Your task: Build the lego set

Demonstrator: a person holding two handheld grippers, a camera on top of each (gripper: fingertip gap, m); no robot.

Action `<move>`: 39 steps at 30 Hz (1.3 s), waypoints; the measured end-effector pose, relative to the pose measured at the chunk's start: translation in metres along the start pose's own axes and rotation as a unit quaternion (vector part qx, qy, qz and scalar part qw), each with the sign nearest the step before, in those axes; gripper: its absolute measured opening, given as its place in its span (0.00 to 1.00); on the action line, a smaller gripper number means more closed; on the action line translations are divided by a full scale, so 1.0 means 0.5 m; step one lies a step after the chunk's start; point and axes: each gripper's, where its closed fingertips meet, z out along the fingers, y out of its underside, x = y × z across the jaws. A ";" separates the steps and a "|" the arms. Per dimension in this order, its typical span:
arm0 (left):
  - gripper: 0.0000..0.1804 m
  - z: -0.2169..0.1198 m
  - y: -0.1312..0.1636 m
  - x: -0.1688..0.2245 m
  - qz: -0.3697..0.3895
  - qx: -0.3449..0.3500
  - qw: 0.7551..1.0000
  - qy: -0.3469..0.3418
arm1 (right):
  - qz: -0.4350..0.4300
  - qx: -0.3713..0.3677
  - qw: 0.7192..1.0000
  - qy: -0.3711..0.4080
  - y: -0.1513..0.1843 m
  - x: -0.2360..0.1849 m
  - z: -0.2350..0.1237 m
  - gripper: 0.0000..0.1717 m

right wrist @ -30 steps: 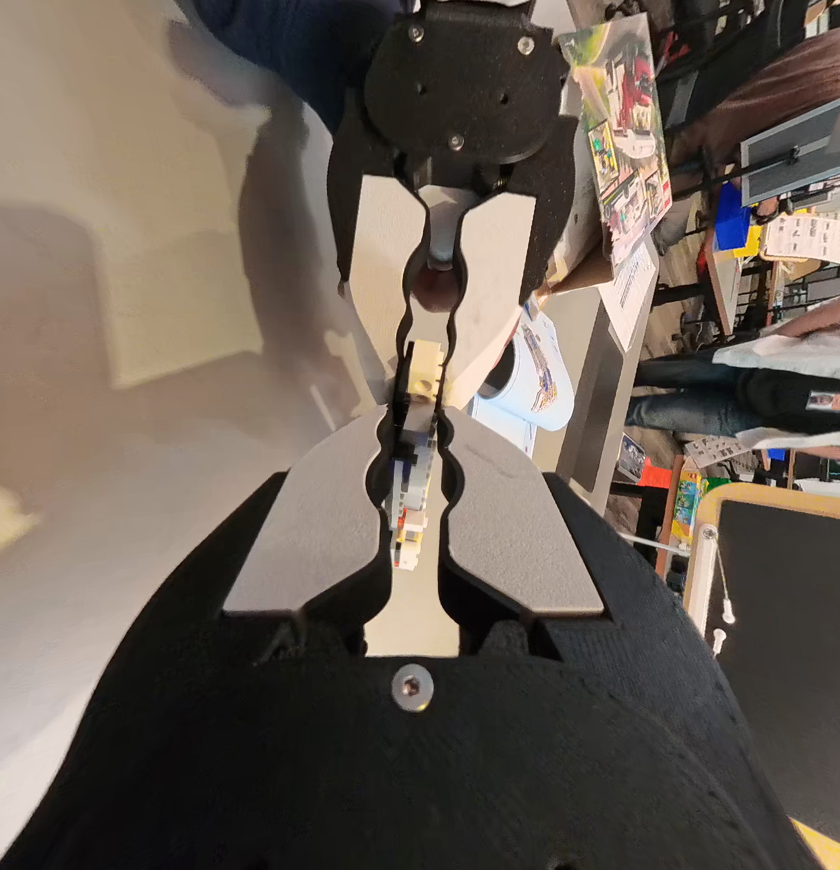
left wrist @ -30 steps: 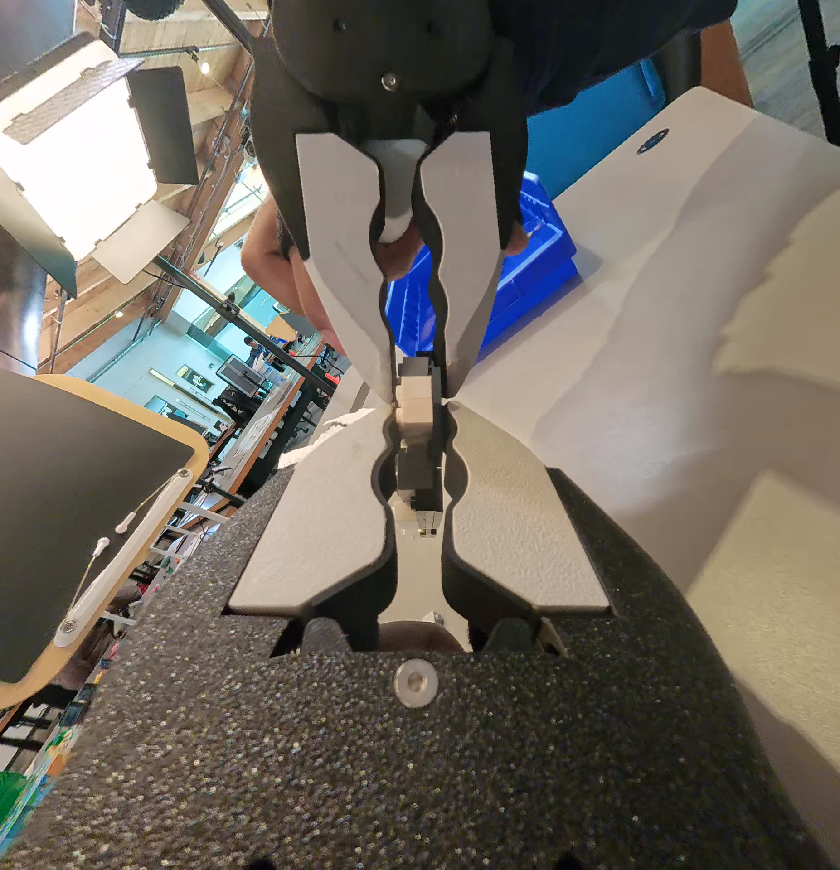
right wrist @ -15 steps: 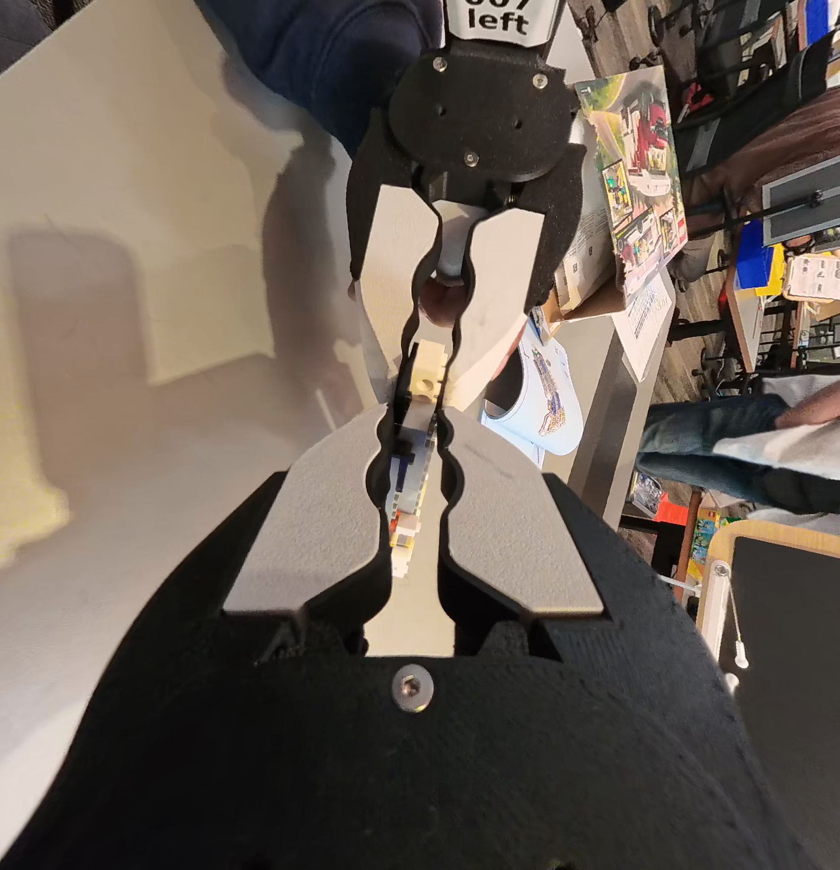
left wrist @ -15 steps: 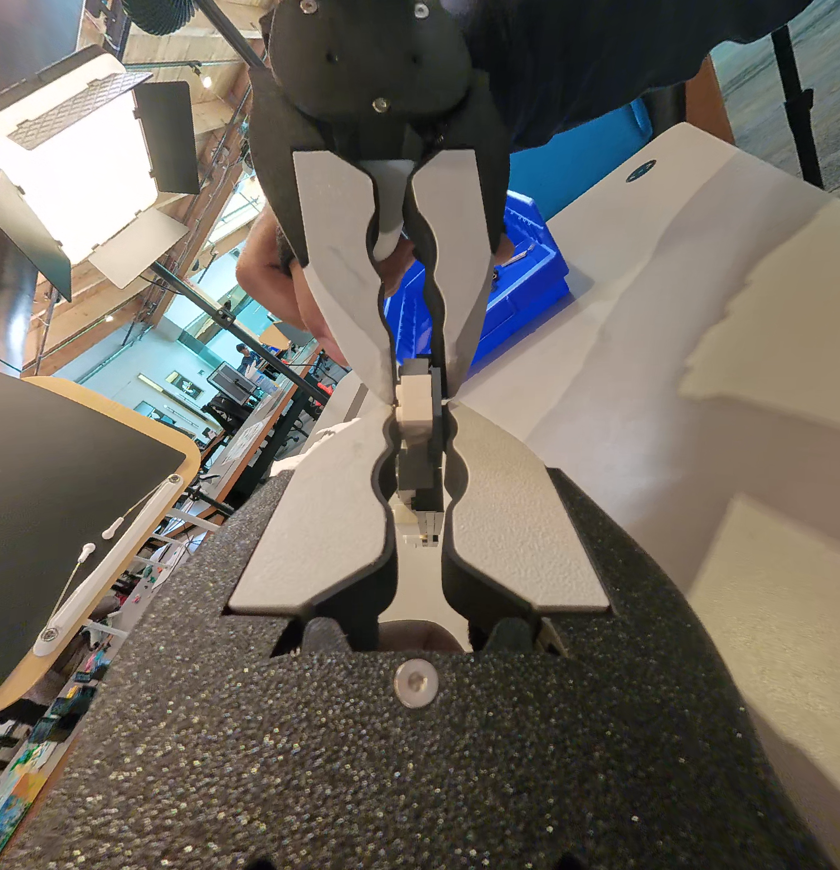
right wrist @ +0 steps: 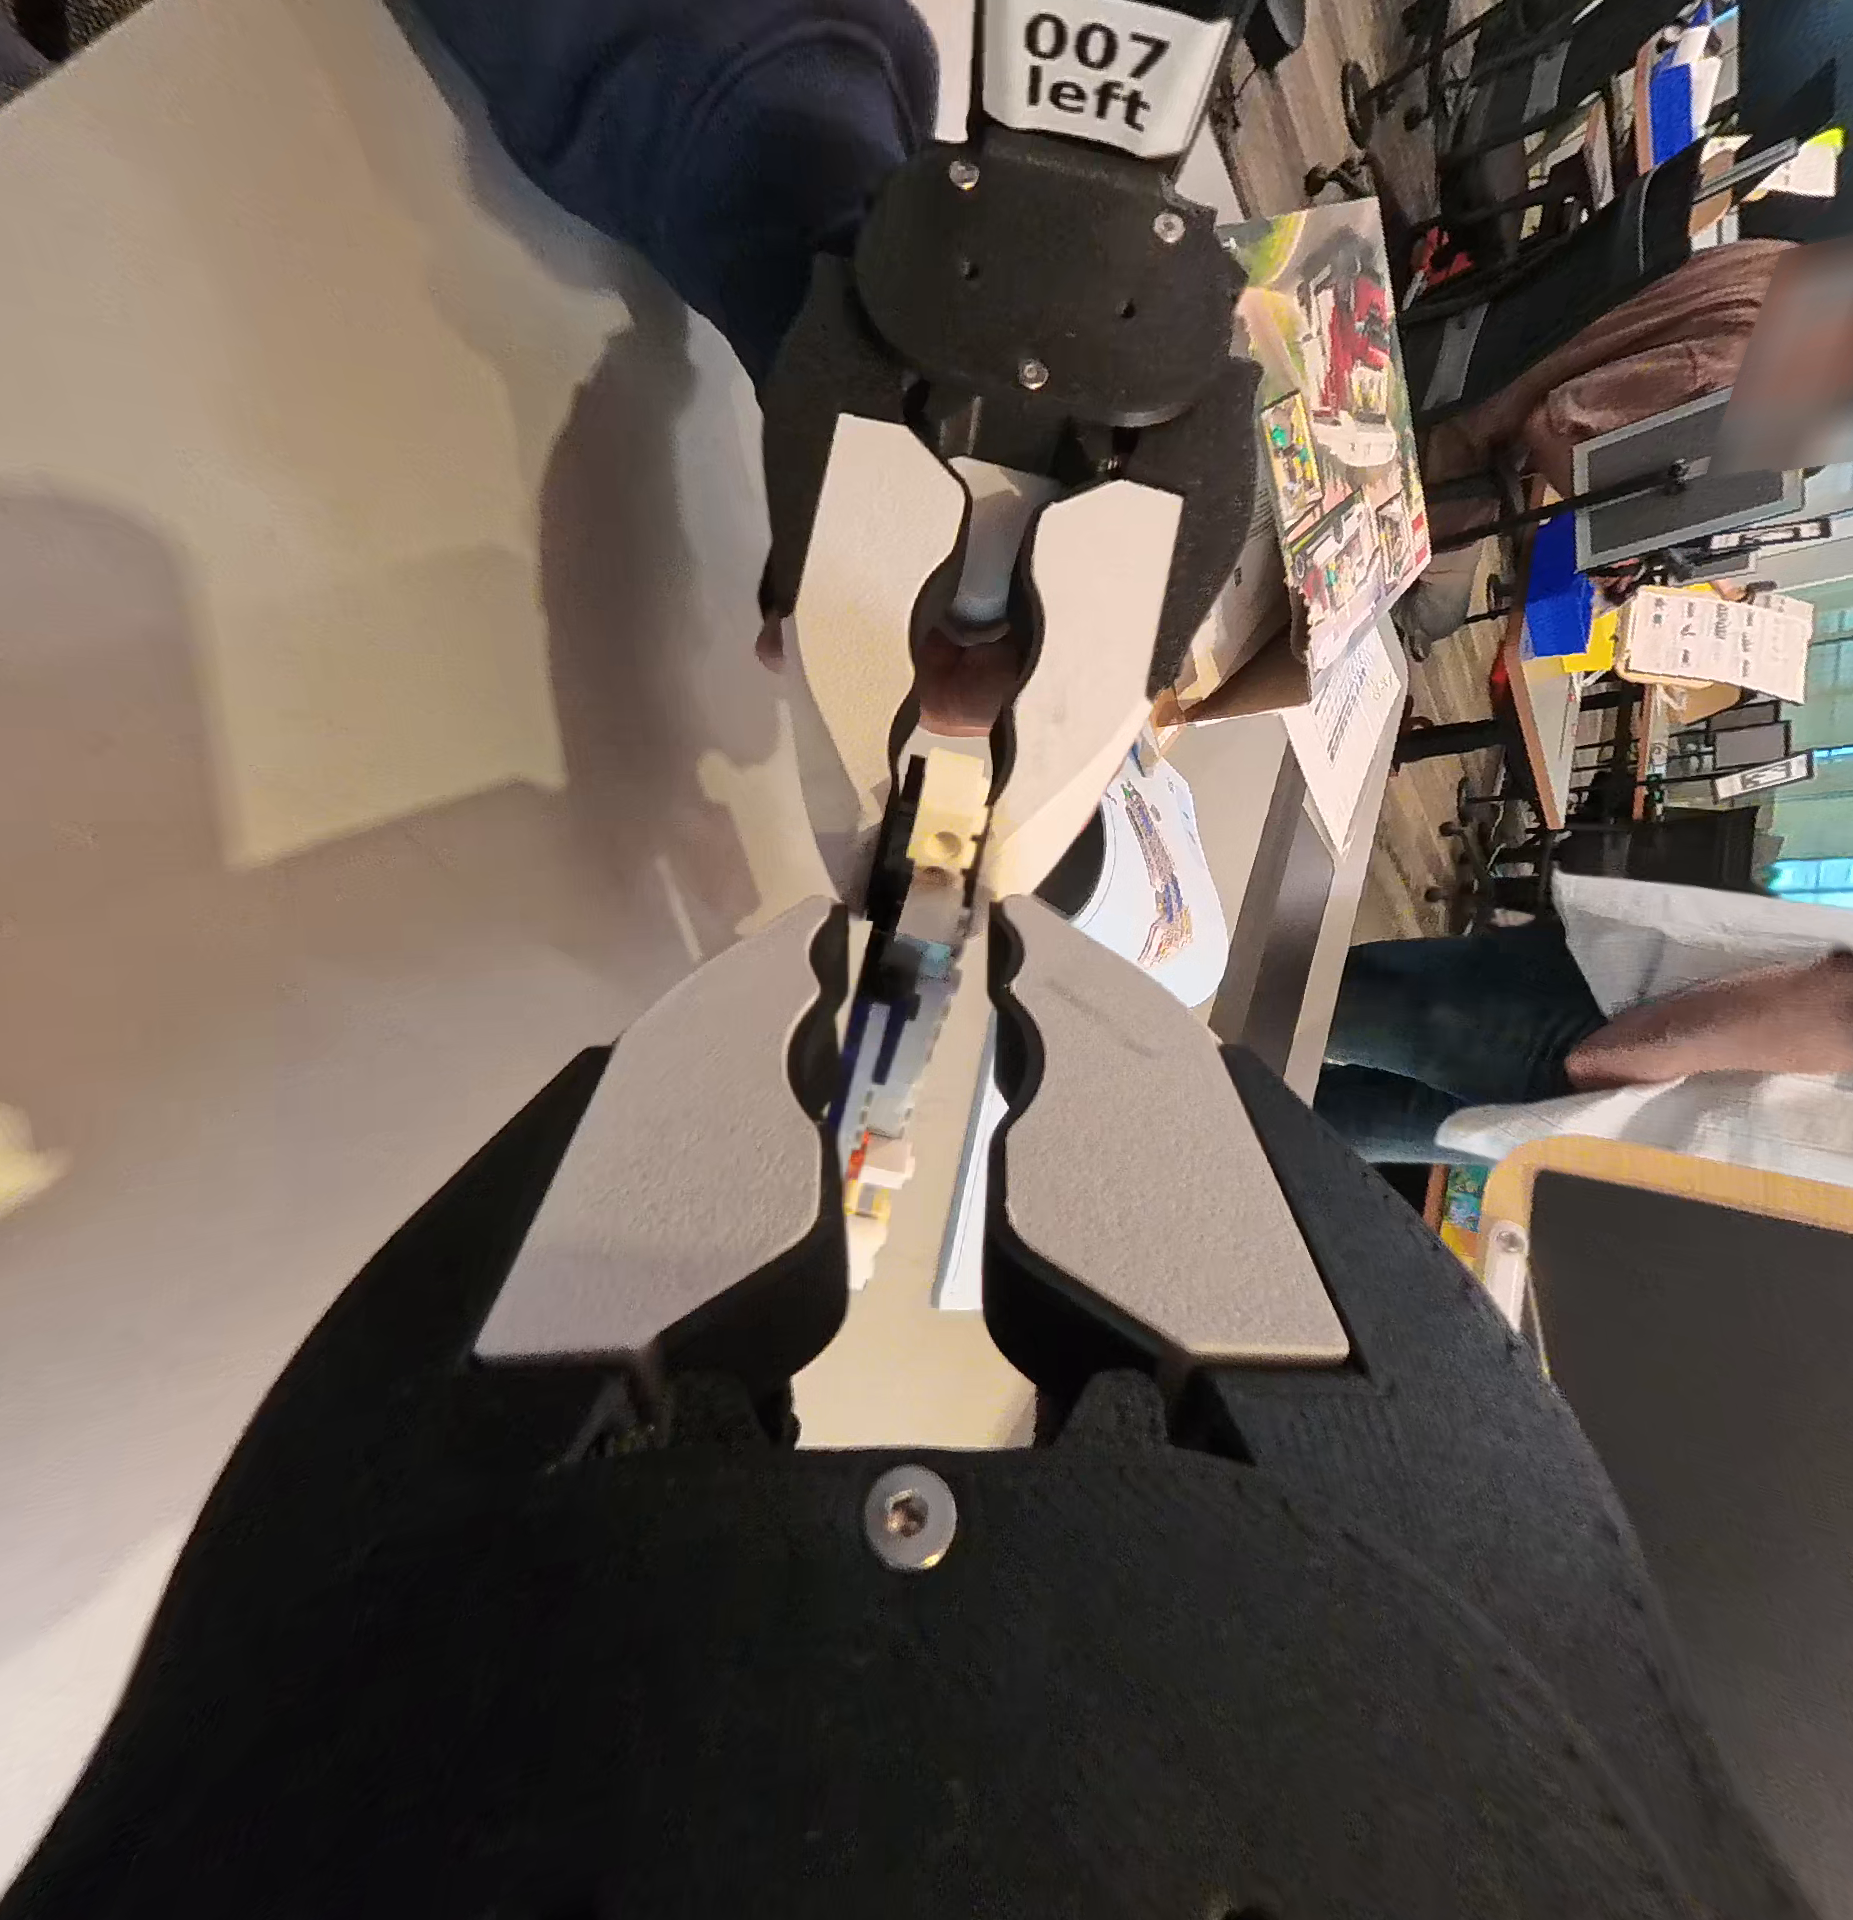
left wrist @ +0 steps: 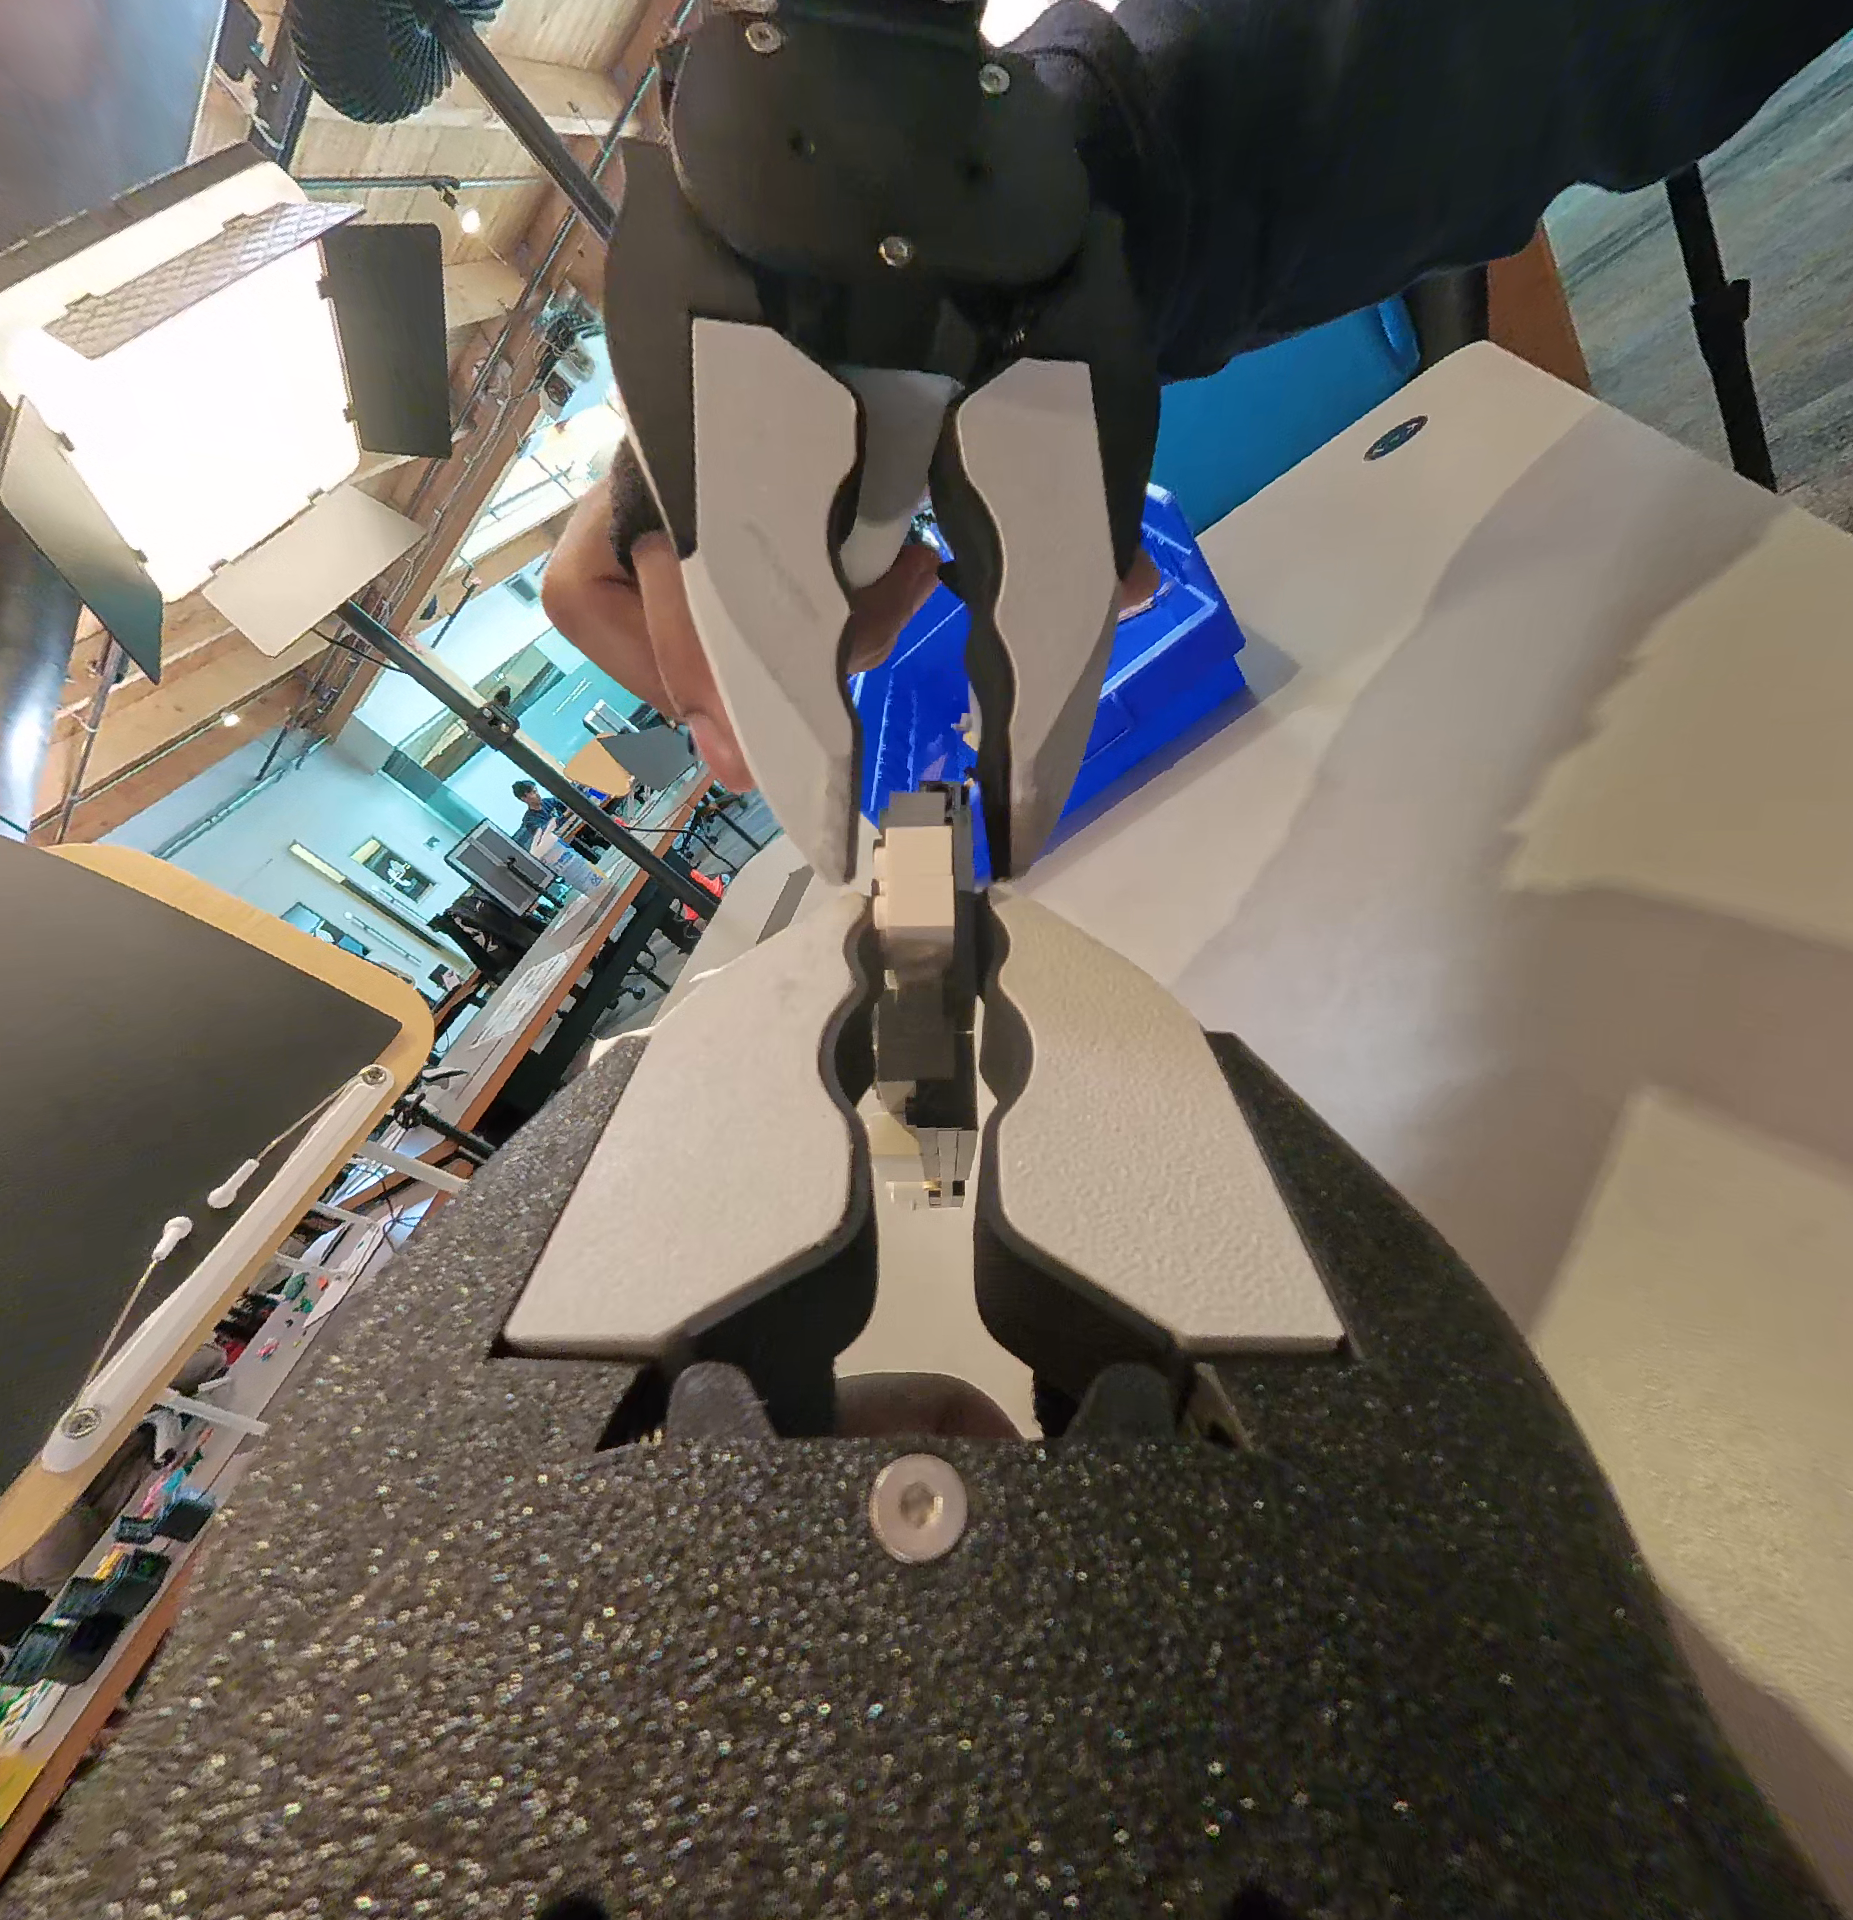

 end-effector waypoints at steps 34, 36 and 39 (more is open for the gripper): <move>0.09 -0.008 -0.016 0.011 0.031 0.009 0.999 0.014 | 0.016 -0.013 0.997 -0.070 -0.013 -0.015 -0.012 0.12; 0.09 -0.010 -0.020 0.010 0.021 0.018 1.000 0.015 | 0.016 -0.005 0.997 -0.073 -0.018 -0.012 -0.014 0.12; 0.09 -0.014 -0.024 0.006 0.006 0.029 0.999 0.018 | 0.019 0.005 0.997 -0.080 -0.024 -0.007 -0.017 0.12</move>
